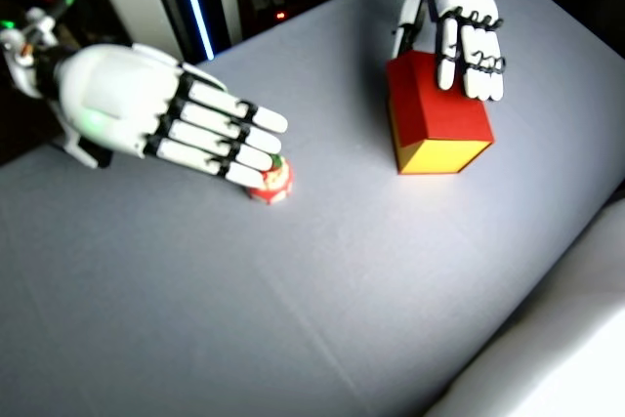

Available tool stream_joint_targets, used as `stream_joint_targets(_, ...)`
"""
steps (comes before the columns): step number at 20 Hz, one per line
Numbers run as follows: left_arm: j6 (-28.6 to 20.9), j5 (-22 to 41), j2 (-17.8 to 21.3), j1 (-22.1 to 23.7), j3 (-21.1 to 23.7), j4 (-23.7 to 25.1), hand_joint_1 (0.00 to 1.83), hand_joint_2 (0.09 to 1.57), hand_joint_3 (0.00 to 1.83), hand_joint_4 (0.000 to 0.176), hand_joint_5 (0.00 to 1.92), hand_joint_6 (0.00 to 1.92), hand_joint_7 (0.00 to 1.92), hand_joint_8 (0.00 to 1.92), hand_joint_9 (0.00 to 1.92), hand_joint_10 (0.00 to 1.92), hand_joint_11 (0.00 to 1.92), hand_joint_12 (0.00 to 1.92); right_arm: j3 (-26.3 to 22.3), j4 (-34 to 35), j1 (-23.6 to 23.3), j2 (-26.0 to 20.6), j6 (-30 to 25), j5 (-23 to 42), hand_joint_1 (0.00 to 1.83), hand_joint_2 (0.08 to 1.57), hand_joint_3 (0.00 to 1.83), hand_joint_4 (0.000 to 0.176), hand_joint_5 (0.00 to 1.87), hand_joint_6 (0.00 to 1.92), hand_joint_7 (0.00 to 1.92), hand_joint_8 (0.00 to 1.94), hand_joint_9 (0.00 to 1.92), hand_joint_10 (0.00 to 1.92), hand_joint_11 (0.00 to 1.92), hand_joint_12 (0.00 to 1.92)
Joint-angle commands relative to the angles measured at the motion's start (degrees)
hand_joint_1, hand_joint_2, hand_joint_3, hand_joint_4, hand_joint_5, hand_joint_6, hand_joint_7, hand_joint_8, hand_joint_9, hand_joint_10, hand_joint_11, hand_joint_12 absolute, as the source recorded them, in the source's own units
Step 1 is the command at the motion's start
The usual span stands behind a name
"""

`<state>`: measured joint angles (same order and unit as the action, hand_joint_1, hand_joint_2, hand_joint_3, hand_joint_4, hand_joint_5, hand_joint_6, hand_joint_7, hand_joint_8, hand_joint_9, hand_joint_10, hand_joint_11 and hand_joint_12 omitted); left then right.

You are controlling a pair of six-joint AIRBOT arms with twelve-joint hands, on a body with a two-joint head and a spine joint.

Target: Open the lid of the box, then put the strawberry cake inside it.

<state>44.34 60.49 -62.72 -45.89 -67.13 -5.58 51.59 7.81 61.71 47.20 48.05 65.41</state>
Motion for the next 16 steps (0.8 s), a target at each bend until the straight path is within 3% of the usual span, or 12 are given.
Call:
stream_joint_targets(1, 0.0, 9.2, 0.5, 0.6, 0.0, -0.8, 0.74, 1.22, 0.01, 0.168, 0.00, 0.00, 0.00, 0.00, 0.00, 0.00, 0.00, 0.00, 0.2, 0.3, -0.1, -0.1, -0.5, 7.3, 0.43, 1.29, 0.01, 0.000, 0.00, 0.00, 0.00, 0.00, 0.00, 0.00, 0.00, 0.00)
stream_joint_targets(4, 0.0, 13.0, 1.3, 0.6, 0.1, -2.6, 0.69, 1.27, 0.02, 0.176, 0.00, 0.00, 0.00, 0.00, 0.00, 0.00, 0.00, 0.00, 0.2, 0.6, 0.2, -0.1, -0.6, 7.6, 0.42, 1.29, 0.00, 0.000, 0.00, 0.00, 0.00, 0.00, 0.00, 0.00, 0.00, 0.00)
stream_joint_targets(7, 0.3, 15.9, 2.2, 0.8, -0.1, -5.4, 0.49, 1.32, 0.03, 0.176, 0.00, 0.00, 0.00, 0.00, 0.00, 0.00, 0.00, 0.00, 0.2, 1.3, 0.7, 0.0, -0.6, 8.1, 0.48, 1.28, 0.00, 0.000, 0.00, 0.00, 0.00, 0.00, 0.00, 0.00, 0.00, 0.00)
stream_joint_targets(9, 0.9, 16.8, 2.7, 1.0, -0.3, -7.3, 0.63, 1.34, 0.02, 0.131, 0.00, 0.00, 0.00, 0.00, 0.00, 0.00, 0.00, 0.00, 0.2, 1.5, 0.9, 0.0, -0.7, 8.3, 0.49, 1.28, 0.00, 0.000, 0.00, 0.00, 0.00, 0.00, 0.00, 0.00, 0.00, 0.00)
stream_joint_targets(10, 0.9, 17.4, 2.8, 1.0, -0.5, -8.2, 0.65, 1.34, 0.01, 0.139, 0.00, 0.00, 0.00, 0.00, 0.00, 0.00, 0.00, 0.00, 0.2, 1.5, 1.0, 0.0, -0.7, 8.3, 0.51, 1.28, 0.00, 0.000, 0.00, 0.00, 0.00, 0.00, 0.00, 0.00, 0.00, 0.00)
stream_joint_targets(12, 0.9, 18.6, 2.8, 1.0, -1.1, -10.9, 0.50, 1.39, 0.02, 0.160, 0.00, 0.00, 0.00, 0.00, 0.00, 0.00, 0.00, 0.00, 0.2, 1.7, 1.1, 0.0, -0.7, 8.4, 0.55, 1.28, 0.00, 0.000, 0.00, 0.00, 0.00, 0.00, 0.00, 0.00, 0.00, 0.00)
stream_joint_targets(13, 0.9, 18.7, 2.8, 1.0, -1.4, -12.2, 0.45, 1.40, 0.02, 0.159, 0.00, 0.00, 0.00, 0.00, 0.00, 0.00, 0.00, 0.00, 0.2, 1.8, 1.2, 0.0, -0.8, 8.5, 0.56, 1.28, 0.00, 0.000, 0.00, 0.00, 0.00, 0.00, 0.00, 0.00, 0.00, 0.00)
stream_joint_targets(15, 0.9, 19.2, 2.8, 1.0, -2.2, -15.0, 0.32, 1.42, 0.02, 0.130, 0.00, 0.00, 0.00, 0.00, 0.00, 0.00, 0.00, 0.00, 0.2, 2.0, 1.5, 0.1, -0.8, 8.6, 0.56, 1.28, 0.00, 0.000, 0.00, 0.00, 0.00, 0.00, 0.00, 0.00, 0.00, 0.00)
stream_joint_targets(16, 0.9, 19.1, 2.8, 1.0, -2.6, -16.1, 0.28, 1.43, 0.02, 0.130, 0.00, 0.00, 0.00, 0.00, 0.00, 0.00, 0.00, 0.00, 0.2, 2.0, 1.5, 0.1, -0.8, 8.6, 0.58, 1.28, 0.00, 0.000, 0.00, 0.00, 0.00, 0.00, 0.00, 0.00, 0.00, 0.00)
